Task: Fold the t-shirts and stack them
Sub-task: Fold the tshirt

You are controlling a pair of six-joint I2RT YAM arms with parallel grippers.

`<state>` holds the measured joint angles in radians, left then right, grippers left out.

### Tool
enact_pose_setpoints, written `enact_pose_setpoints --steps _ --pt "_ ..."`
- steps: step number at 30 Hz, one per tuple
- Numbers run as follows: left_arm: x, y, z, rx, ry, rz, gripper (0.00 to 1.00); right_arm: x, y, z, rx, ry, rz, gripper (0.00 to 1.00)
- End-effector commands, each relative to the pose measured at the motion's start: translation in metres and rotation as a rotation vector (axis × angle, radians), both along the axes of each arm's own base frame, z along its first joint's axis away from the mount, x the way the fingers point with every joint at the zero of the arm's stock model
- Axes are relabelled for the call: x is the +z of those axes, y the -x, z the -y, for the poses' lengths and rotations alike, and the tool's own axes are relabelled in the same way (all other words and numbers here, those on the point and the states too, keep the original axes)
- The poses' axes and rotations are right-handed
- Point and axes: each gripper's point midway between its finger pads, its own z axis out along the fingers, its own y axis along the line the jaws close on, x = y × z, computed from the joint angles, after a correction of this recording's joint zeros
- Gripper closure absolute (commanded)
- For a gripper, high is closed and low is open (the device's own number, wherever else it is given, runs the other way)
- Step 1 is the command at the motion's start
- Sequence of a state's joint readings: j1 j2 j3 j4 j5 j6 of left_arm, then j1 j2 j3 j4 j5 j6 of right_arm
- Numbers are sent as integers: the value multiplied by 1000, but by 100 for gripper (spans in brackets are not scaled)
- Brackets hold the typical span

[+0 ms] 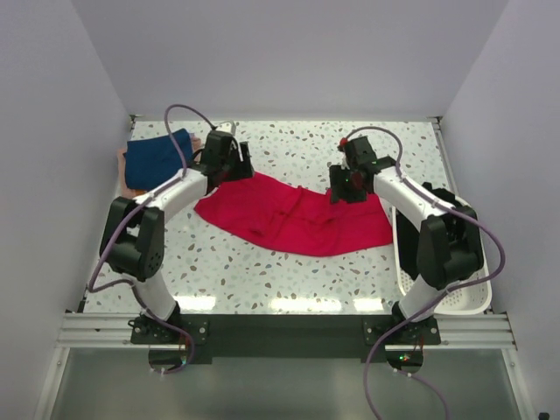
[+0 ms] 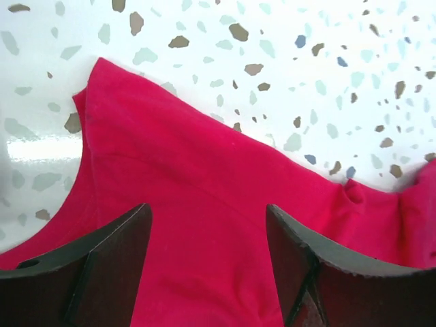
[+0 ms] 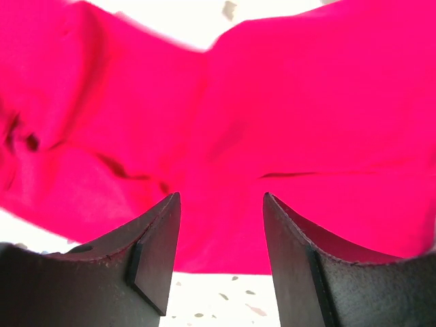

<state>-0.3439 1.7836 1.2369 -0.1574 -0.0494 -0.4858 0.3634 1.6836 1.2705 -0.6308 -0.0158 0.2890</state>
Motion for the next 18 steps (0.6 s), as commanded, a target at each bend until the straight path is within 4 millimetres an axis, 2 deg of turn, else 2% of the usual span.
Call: enact_pose_setpoints --steps 1,3,4,5,7,9,10,13,15,18 --pt "26 20 -6 -9 5 8 27 -2 -21 7 10 21 27 44" --pt "11 40 -6 -23 24 -49 25 -17 -33 9 6 30 -2 45" --pt "10 49 -4 -41 47 -61 25 -22 -36 9 6 33 -9 45" --pt "-6 64 -3 -49 62 -108 24 -31 -39 8 5 37 -22 45" --pt "-25 85 -5 -46 83 -159 25 -40 -39 8 1 31 -39 45" --pt "-33 94 -2 -59 114 -173 25 -55 -33 6 3 26 -72 45" --pt "-45 103 -3 -53 122 -204 25 -58 -30 7 -3 22 -83 45" --pt "-56 110 6 -78 176 -221 26 -76 -10 11 -10 25 -132 46" --pt "-63 110 6 -78 176 -230 26 -80 -1 13 -20 25 -146 46" --pt "-88 109 8 -91 159 -281 27 -90 20 15 -39 13 -192 46"
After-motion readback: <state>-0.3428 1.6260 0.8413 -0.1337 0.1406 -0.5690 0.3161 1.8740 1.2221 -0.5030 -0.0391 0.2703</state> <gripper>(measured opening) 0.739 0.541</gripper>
